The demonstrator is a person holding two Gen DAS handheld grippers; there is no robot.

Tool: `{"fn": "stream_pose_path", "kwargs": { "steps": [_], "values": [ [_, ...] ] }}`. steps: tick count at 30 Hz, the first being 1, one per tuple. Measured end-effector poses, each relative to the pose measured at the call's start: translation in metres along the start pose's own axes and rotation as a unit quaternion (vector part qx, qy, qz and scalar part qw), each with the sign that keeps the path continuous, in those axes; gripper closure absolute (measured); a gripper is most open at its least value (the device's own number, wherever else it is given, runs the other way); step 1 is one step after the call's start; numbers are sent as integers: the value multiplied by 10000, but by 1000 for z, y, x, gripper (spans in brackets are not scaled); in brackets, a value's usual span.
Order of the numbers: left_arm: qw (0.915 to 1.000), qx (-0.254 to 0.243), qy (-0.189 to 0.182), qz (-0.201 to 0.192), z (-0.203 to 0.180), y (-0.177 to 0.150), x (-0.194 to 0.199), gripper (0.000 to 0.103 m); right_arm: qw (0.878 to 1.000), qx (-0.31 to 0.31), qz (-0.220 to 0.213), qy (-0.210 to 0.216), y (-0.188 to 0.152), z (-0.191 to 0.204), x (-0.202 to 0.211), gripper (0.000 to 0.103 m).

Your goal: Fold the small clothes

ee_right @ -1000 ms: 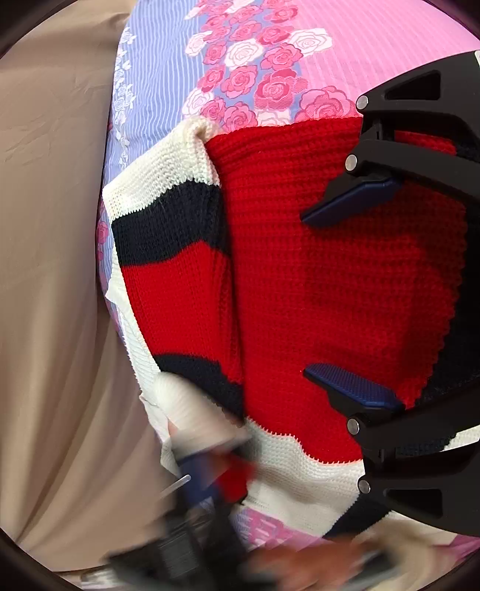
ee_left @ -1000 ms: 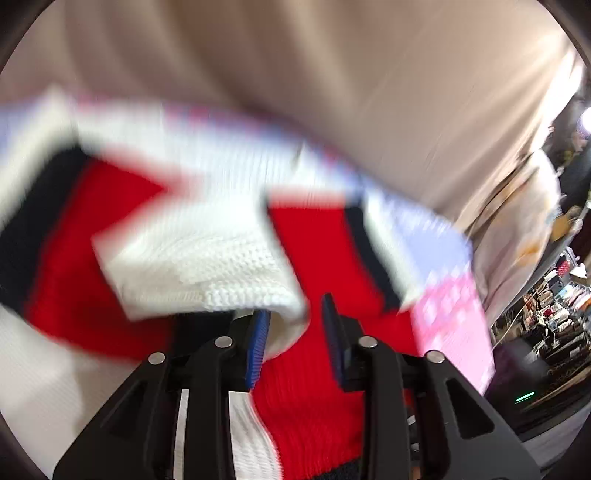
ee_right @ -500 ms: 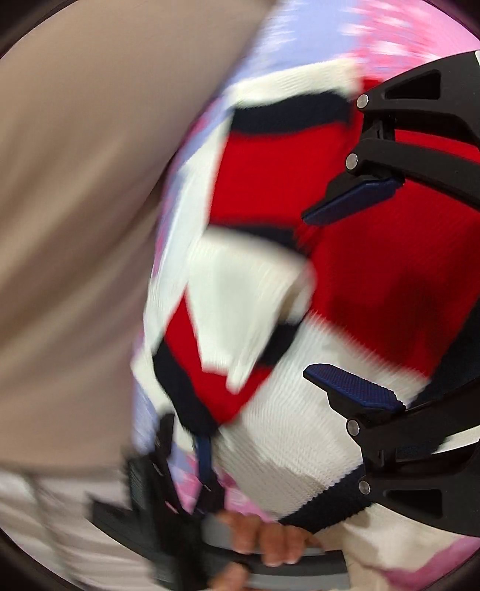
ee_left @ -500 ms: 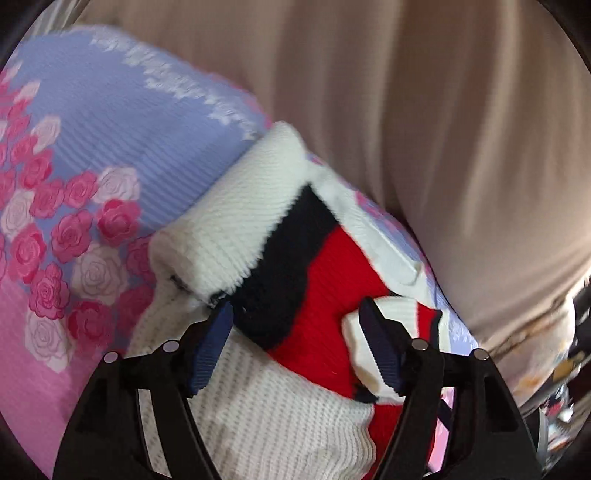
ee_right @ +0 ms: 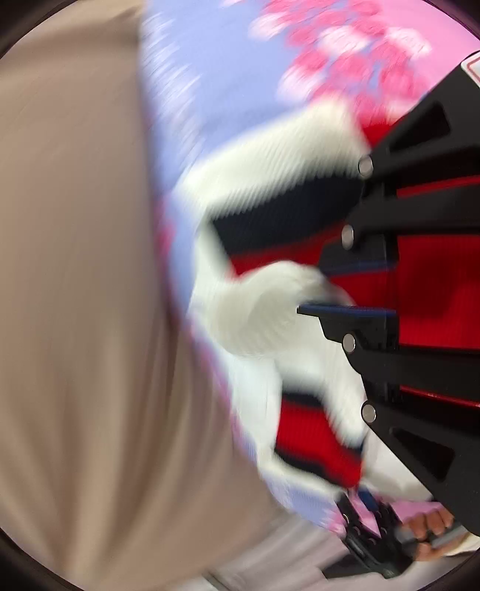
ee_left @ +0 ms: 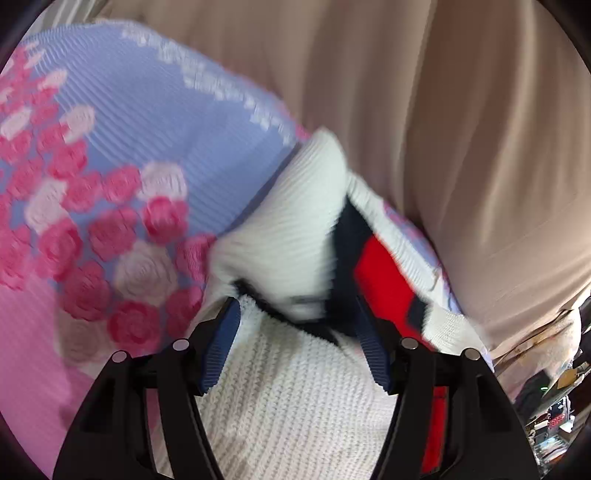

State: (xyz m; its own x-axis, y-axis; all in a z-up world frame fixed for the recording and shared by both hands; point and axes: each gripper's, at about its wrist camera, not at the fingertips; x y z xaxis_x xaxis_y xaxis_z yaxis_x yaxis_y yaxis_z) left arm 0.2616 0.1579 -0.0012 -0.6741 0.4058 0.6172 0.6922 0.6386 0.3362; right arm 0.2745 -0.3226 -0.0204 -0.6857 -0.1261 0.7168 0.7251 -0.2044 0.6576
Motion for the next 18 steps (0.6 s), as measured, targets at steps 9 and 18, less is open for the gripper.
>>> {"fn": "stream_pose_path", "kwargs": {
  "steps": [9,18],
  "values": [
    [9947,771,-611,304,-3,3,1,41,9980,-37,33,635,-2,1,-12,35],
    [9959,730,-529,45,-20,20,-8,95,9927,427,-679,901,30,40,20,95]
  ]
}}
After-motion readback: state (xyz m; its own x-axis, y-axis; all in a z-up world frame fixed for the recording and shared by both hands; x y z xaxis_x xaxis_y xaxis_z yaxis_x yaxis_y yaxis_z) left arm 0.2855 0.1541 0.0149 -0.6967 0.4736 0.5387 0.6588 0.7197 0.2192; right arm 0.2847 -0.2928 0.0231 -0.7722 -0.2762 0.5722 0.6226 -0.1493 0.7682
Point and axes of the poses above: each gripper's, at about its wrist camera, not at the fingertips, and x roughly against the way its jaws point, z to its left, y to its top, and after that the axes turned 10 degrees about x, right-handed
